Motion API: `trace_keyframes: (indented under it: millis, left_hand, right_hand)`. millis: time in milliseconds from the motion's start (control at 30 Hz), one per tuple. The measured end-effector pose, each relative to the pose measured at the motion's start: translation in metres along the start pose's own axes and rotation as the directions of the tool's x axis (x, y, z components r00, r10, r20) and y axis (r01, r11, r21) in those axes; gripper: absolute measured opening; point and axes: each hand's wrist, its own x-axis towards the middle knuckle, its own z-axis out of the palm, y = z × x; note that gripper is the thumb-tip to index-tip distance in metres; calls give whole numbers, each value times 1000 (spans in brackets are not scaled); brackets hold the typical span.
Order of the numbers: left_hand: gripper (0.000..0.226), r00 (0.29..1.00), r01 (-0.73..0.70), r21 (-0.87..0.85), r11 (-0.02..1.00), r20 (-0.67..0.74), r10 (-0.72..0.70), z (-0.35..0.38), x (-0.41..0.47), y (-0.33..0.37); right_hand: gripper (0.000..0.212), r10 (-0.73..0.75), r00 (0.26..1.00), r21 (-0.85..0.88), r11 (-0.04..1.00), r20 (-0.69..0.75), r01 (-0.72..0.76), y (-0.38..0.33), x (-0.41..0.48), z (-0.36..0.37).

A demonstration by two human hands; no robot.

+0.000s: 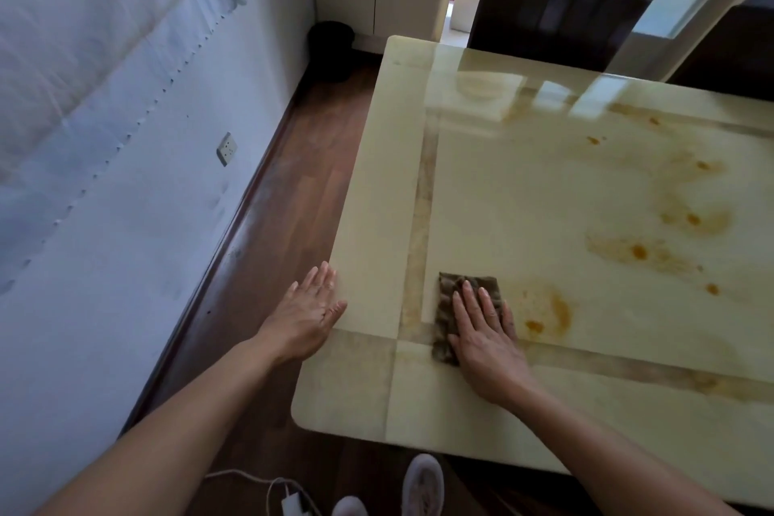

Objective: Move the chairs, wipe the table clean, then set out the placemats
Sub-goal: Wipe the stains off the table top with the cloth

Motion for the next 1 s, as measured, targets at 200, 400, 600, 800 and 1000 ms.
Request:
trace_keyframes:
  millis: [200,400,600,800,1000]
  left_hand:
    - [61,1000,3,-39,999,-1,-3,-1,-3,5]
    - [61,999,34,-102,994,-24,-37,-5,-4,8]
    - [62,985,41,-120,992,-163,-60,-2,-11,29]
    - [60,991,-44,-53,998,-126,37,8,-5,62]
    - [60,989,-130,57,990,-58,133,22,10,109]
  right_hand:
    - [72,-50,987,144,989,155,28,-74,0,-9]
    - [86,-399,866,121,917,302,380,-142,-32,1]
    - [68,-616,729,-9,762,298,648,-109,-41,-4]
    - [67,-511,755,142,854,412,501,-16,-59,-16]
    - [71,-348,840,185,937,416,296,78,-97,-9]
